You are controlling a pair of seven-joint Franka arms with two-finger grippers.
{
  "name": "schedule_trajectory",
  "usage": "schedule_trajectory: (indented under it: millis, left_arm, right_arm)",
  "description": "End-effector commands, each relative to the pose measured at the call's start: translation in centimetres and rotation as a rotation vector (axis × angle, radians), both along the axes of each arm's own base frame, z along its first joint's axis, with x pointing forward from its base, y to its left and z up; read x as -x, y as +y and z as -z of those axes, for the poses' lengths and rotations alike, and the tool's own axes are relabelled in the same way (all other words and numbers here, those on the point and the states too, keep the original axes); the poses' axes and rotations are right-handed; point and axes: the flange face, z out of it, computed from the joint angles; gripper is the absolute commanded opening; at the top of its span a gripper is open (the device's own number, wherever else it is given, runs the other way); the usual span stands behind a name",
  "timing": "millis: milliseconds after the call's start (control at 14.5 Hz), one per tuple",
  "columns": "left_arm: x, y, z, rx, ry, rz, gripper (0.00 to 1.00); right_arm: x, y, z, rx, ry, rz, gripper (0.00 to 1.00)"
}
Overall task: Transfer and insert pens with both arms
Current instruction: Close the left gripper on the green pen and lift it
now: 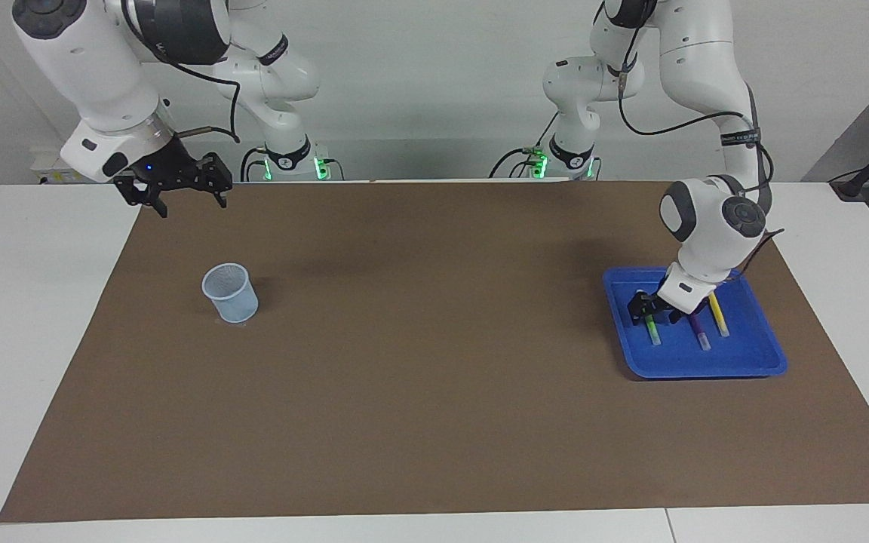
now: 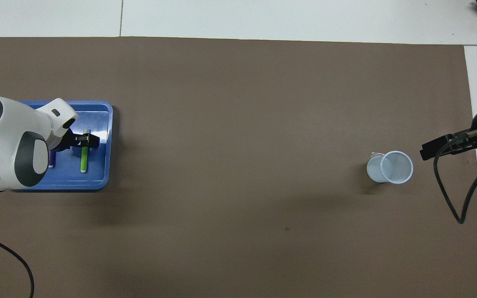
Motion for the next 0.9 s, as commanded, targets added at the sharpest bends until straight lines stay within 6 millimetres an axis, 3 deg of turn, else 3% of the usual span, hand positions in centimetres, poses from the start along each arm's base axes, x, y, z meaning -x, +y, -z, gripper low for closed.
schedule_trajectory:
  millis: [0,346,554,830]
  left_arm:
    - [0.12,0.01,0.74,0.005,-0.018,0.010,0.87]
    - [0.08,0.01,0.77,0.005,-0.018,0.010,0.72]
    - [0.05,0.02,0.76,0.005,-0.024,0.009,0.49]
    - [-0.08,0.02,0.72,0.005,-0.032,0.006,0.10]
  right_arm:
    - [0.32,-0.28,-0.31,0.005,-0.008,-0.003,1.00]
    - [0.32,-0.17,-0.31,0.004,-0.008,-0.003,1.00]
    - [0.32,-0.26,-0.31,0.003,-0.008,-0.003,1.00]
    - [0.32,-0.27,-0.31,0.005,-0.008,-0.001,1.00]
